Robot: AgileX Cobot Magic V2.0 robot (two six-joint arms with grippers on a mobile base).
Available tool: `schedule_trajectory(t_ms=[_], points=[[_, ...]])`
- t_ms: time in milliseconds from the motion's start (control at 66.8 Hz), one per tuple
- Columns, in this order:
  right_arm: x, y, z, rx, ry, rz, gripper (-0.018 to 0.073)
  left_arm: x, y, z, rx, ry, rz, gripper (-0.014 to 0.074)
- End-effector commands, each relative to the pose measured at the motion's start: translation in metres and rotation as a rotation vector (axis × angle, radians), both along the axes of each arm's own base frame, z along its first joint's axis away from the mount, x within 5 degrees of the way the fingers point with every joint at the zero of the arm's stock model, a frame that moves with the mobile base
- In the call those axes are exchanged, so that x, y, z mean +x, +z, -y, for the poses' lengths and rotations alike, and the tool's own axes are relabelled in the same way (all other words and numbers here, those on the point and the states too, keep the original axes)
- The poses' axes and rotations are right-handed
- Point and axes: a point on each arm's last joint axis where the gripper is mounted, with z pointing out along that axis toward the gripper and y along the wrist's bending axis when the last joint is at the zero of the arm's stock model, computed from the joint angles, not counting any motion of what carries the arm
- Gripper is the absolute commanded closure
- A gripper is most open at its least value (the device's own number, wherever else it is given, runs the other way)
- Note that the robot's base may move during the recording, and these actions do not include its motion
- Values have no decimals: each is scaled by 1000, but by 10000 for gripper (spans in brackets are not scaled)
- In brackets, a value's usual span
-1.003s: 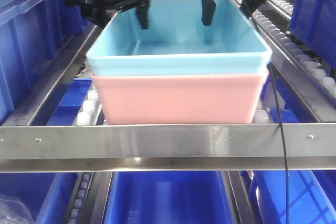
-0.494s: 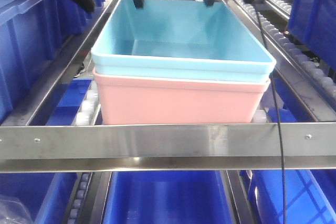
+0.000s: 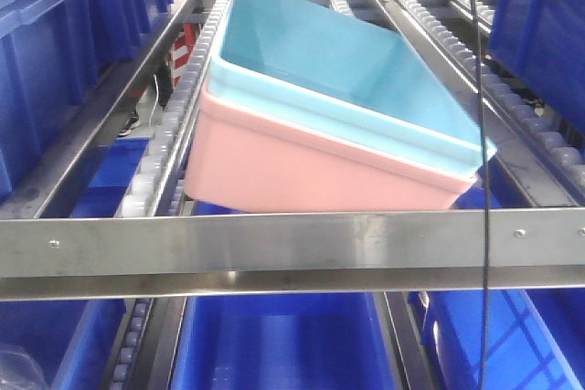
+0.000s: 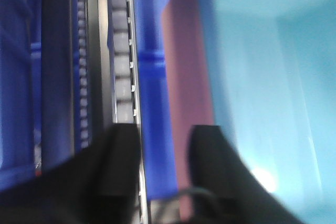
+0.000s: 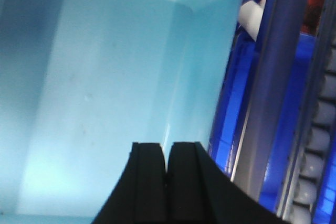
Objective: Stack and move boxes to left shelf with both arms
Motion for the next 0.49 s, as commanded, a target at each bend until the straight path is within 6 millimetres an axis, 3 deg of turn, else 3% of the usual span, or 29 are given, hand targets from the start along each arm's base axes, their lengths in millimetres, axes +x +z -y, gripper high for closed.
schedule_trajectory(t_ms=[0,105,269,479], points=[[-33,48,13,38,1,146,503,-25,35,-6,-10,-28,89,600],[-45,45,17,46,4,173,503,-42,37,-1,30,-60,102,598],[-70,24,25,56,10,204,503,-71,32,-1,36,-95,118,598],[-110,0,37,78,18,246,503,-110,22,-27,-63,-129,218,598]])
